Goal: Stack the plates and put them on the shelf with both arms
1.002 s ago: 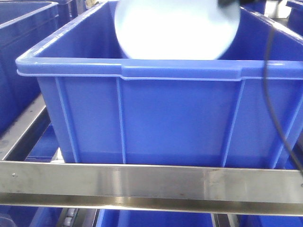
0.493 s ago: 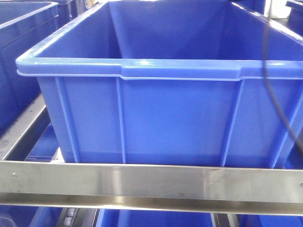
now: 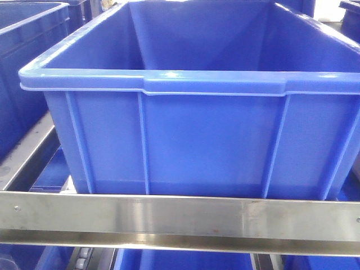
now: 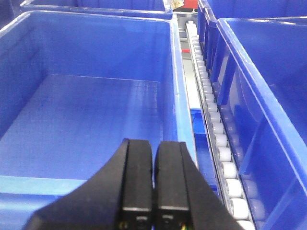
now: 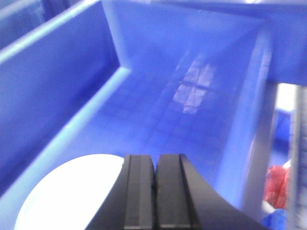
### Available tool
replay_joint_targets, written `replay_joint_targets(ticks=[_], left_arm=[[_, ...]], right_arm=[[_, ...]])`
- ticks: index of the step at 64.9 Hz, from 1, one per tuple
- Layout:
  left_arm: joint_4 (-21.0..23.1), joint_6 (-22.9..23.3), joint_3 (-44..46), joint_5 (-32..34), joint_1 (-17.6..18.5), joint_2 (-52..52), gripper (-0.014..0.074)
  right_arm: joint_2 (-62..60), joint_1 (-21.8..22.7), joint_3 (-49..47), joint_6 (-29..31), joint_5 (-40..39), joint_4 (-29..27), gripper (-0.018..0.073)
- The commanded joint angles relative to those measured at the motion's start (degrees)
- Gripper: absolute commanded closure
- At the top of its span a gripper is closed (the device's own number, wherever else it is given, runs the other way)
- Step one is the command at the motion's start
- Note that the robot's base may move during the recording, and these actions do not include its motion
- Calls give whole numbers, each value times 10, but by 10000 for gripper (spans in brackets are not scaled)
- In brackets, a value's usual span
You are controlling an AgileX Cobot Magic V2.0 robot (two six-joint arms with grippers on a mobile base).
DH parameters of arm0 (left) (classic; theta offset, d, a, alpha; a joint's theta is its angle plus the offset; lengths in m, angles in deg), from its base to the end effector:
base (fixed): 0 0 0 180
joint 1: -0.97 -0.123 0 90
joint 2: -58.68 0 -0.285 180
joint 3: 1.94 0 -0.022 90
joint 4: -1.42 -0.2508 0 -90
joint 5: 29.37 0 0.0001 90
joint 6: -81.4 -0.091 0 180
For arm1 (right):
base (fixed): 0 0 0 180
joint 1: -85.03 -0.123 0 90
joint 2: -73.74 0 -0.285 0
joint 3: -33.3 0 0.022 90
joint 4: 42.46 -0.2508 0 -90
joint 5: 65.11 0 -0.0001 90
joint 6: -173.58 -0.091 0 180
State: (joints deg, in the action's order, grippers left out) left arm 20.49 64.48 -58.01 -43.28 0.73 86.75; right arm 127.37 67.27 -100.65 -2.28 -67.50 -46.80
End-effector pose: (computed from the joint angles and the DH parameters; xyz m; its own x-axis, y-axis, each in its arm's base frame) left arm 0.0858 -0.0068 0.2930 -0.1294 -0.0289 -0.9912 0.0701 0.9968 -0.0382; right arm 0.1641 0.0523 0.3203 -0.1220 -0.0355 -0.9919 -0.3016 0.9534 0.0030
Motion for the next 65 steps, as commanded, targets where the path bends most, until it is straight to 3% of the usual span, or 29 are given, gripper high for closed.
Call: replay_joint_targets(ticks=[1,13,38,55,65], left_arm=[[8,2,17,45,0,5,514],[8,2,17,45,0,5,514],[8,2,17,45,0,5,514],[8,2,17,45,0,5,514],[8,2,17,45,0,5,514]], right_arm=[[-56,5,4,6,-35,8,502],[-149,5,26,6,1,8,502],[-228,12,33,3,94,8,503],[-318,135,128,-41,85,40,503],[-379,152,214,-47,64,40,503]])
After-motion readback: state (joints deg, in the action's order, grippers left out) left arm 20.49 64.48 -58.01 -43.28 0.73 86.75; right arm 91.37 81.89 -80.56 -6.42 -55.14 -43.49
